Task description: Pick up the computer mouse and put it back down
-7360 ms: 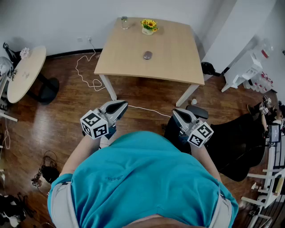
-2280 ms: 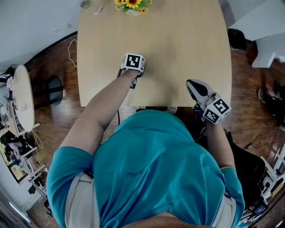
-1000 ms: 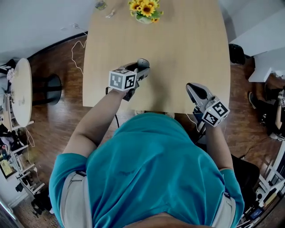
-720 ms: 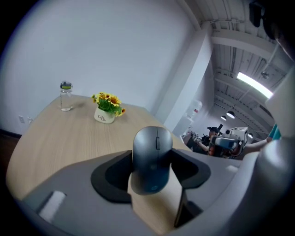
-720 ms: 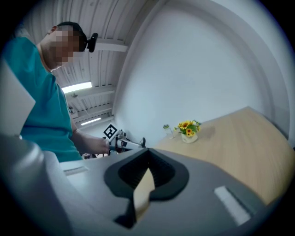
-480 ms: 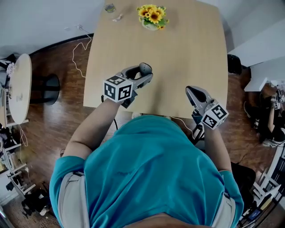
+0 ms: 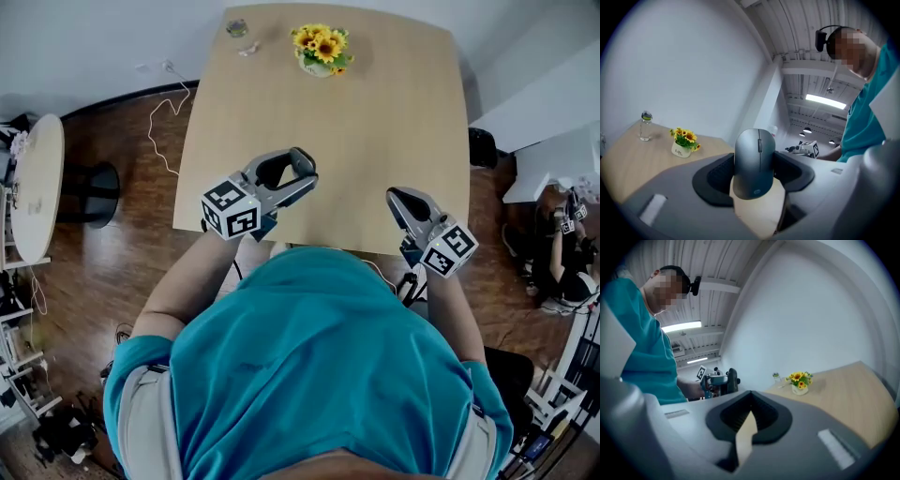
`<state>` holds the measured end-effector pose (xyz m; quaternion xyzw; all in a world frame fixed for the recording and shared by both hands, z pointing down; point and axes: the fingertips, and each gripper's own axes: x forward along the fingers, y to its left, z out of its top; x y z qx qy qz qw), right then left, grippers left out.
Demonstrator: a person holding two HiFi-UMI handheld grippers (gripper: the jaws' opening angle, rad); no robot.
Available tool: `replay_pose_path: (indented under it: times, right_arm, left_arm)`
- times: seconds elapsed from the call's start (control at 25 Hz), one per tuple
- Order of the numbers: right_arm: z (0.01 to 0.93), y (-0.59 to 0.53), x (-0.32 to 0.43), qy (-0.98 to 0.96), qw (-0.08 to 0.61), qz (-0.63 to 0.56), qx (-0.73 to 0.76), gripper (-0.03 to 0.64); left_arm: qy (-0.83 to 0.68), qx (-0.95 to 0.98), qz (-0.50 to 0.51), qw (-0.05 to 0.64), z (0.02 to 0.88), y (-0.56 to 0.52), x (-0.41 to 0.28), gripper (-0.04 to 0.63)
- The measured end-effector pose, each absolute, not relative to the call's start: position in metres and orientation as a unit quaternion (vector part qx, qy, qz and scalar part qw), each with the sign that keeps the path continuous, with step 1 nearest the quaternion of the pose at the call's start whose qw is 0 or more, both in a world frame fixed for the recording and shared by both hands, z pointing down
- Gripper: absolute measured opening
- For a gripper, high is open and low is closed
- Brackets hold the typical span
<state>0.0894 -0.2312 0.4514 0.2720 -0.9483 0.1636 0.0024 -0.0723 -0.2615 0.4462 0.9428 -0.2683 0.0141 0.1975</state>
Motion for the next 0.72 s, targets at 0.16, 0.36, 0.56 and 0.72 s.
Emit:
replay_pose_path:
  times: [0.16, 0.36, 0.56, 0.72]
  right_arm:
    - [0.442, -0.227, 0.086, -0.95, 0.001, 0.154, 0.27, 0.003]
    - [0.438, -0.223, 0.085, -0.951, 0.0, 0.151, 0.27, 0.003]
    - [0.438, -0.22, 0.082, -0.951, 0.0, 0.15, 0.272, 0.003]
    - [0.44, -0.217, 0.084, -0.95, 0.0, 0.151, 0.274, 0.003]
  left_arm:
    - [-0.262, 0.945, 0.001, 0.197, 0.449, -0.254, -0.081, 0.279]
    - [-0.267, 0.942, 0.001, 0.204, 0.457, -0.247, -0.088, 0.281]
    - [-0.268, 0.94, -0.004, 0.209, 0.461, -0.244, -0.093, 0.281]
    - [-0.271, 0.942, 0.003, 0.2, 0.462, -0.24, -0.093, 0.279]
